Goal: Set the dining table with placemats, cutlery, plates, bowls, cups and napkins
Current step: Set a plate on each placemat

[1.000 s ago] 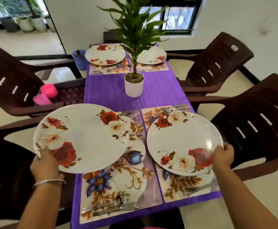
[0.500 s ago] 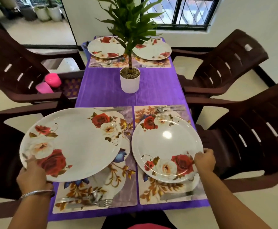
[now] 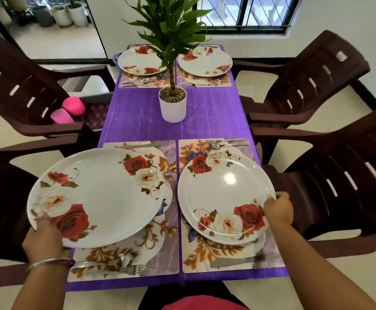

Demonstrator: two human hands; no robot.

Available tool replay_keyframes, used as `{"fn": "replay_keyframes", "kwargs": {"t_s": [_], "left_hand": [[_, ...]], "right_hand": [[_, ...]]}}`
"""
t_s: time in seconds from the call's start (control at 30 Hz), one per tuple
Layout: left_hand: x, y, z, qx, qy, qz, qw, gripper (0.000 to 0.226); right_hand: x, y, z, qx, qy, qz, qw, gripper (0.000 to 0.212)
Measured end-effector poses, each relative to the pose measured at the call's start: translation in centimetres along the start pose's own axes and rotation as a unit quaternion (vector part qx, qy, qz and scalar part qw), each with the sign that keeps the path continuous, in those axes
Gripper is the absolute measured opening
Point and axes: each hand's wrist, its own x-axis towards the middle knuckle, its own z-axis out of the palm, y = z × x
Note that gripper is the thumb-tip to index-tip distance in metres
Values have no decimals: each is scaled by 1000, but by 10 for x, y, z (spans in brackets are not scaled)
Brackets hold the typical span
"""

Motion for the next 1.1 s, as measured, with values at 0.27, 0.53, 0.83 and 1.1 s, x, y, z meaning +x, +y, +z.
{"fn": "replay_keyframes", "kwargs": {"t_s": [0.27, 0.53, 0.83, 1.1], "left_hand": [[-54, 41, 3, 70, -39, 6, 997, 60], [-44, 46, 15, 153, -99, 52, 982, 56], [-2, 31, 27, 273, -199, 154, 929, 19], [28, 26, 47, 372, -228, 163, 885, 25]], "right_hand": [[-35, -47, 20, -107, 83, -129, 982, 51], [-120, -144, 84, 56, -382, -235, 892, 50], [-159, -130, 124, -100, -307, -216, 922, 53], [-183, -128, 143, -103, -317, -165, 928, 74]]}}
